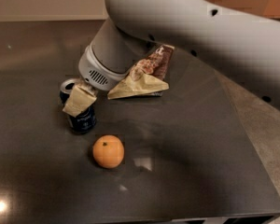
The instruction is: Move pepsi can near orange
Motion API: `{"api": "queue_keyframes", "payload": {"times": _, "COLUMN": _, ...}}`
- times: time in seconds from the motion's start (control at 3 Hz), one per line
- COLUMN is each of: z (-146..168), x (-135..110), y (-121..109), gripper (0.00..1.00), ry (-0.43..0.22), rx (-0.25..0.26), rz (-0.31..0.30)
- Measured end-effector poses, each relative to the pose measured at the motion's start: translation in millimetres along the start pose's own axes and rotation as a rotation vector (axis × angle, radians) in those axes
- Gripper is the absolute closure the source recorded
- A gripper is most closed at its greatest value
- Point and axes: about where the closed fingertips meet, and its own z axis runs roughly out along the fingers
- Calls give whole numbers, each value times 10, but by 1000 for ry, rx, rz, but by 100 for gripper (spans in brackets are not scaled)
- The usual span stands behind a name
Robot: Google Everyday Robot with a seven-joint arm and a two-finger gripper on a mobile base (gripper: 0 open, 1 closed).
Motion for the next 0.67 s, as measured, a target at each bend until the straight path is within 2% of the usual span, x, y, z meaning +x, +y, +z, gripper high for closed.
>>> {"api": "queue_keyframes", "payload": {"times": 0.67, "z": -79, "x": 168, "y": 69, "gripper": 100, "ry": 1, "rx": 16, "rz": 26}}
